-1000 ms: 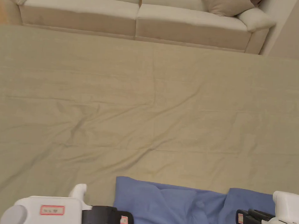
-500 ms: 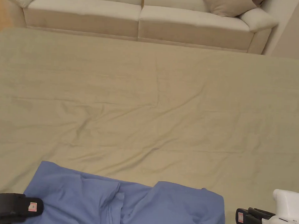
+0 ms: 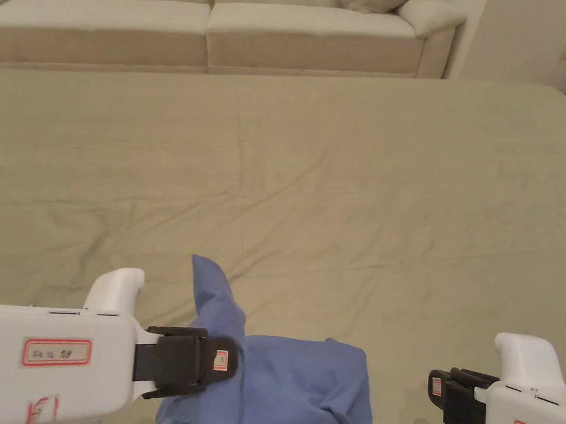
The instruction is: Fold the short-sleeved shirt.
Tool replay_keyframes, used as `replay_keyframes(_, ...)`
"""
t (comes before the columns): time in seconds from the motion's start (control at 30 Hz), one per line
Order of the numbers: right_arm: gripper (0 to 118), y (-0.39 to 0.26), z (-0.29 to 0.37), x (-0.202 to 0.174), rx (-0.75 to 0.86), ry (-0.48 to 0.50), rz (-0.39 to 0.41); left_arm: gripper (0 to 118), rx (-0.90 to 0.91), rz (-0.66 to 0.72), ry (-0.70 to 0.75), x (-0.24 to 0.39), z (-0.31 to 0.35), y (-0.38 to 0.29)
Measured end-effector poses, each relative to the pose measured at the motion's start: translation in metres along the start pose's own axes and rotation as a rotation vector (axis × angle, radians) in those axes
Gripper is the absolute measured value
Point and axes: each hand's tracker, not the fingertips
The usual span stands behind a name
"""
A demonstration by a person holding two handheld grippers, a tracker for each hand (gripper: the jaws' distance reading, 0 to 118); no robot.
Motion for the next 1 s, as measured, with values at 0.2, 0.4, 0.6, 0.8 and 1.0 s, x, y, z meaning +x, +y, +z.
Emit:
replay_keyframes(0.2, 0, -0.010, 0.005, 0.031, -0.001, -0.028, -0.083, 19, -0.183, -0.002, 0.008, 0.010, -0.114, -0.003)
replay_keyframes(0.4, 0, -0.013, 0.011, 0.043, -0.002, -0.050, -0.108, 105, -0.178, 0.039, 0.018, 0.013, -0.129, -0.002)
replay_keyframes(0.6, 0, -0.011, 0.011, 0.041, 0.014, -0.043, -0.101, 67, -0.005, 0.050, 0.163, 0.007, -0.064, 0.007)
replay_keyframes(0.8, 0, -0.017, 0.004, 0.038, -0.002, -0.023, -0.105, 6, -0.030, 0.013, 0.312, 0.004, -0.079, -0.002)
replay_keyframes(1.0, 0, -0.019, 0.006, 0.041, -0.005, -0.019, -0.110, 1, -0.212, -0.023, 0.203, 0.030, -0.153, -0.023)
